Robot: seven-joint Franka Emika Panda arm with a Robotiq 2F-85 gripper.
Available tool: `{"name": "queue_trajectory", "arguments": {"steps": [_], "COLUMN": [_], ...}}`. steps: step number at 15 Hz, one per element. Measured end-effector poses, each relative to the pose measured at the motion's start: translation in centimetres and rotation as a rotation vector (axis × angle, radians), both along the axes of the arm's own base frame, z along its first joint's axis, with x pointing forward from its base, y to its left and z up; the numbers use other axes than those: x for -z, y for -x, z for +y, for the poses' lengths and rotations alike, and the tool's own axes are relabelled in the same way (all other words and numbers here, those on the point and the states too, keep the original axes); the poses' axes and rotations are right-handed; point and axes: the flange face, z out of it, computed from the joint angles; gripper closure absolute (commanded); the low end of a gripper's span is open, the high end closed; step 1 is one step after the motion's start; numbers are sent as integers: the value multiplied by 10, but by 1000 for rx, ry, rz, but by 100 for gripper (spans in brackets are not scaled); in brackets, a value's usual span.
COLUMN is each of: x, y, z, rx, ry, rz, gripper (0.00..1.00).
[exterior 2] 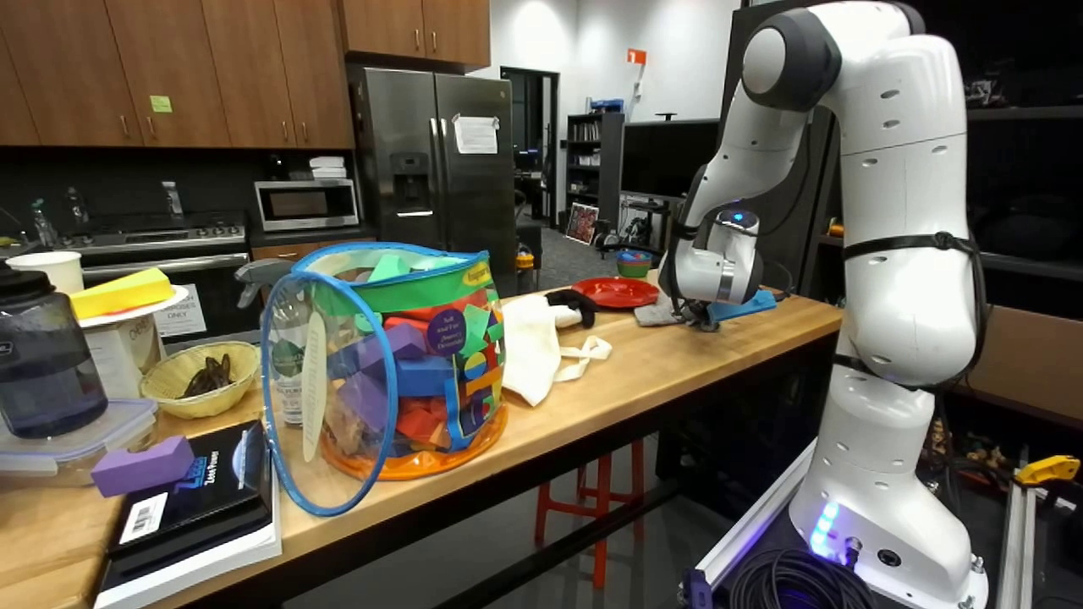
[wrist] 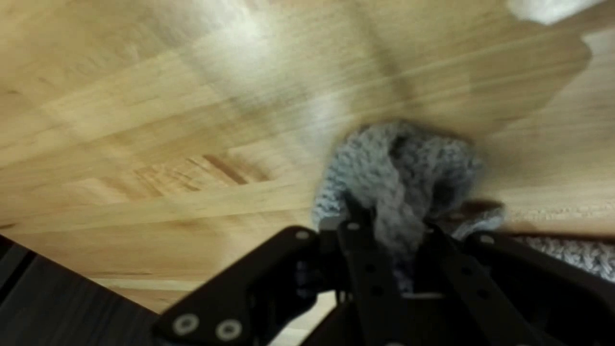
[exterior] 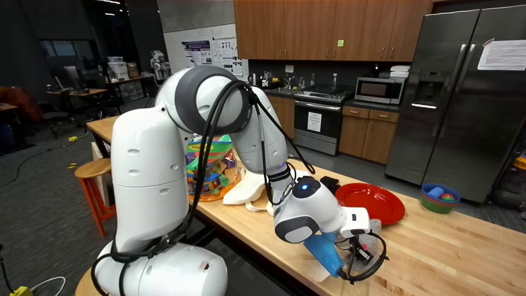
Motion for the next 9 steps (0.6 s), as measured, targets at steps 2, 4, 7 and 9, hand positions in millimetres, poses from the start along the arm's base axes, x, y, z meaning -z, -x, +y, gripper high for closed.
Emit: {"name": "queue_trajectory", "arguments": {"steps": [2,4,7,9], "x": [0,-1,-3,-5], "y": [1,0,-4,-9], "z": [1,2,5,12], "rx": [10,-4,-53,-96], "ry": [4,1,-17,-40], "rz": [5,15,31,36], "gripper": [96,96,96,96]}}
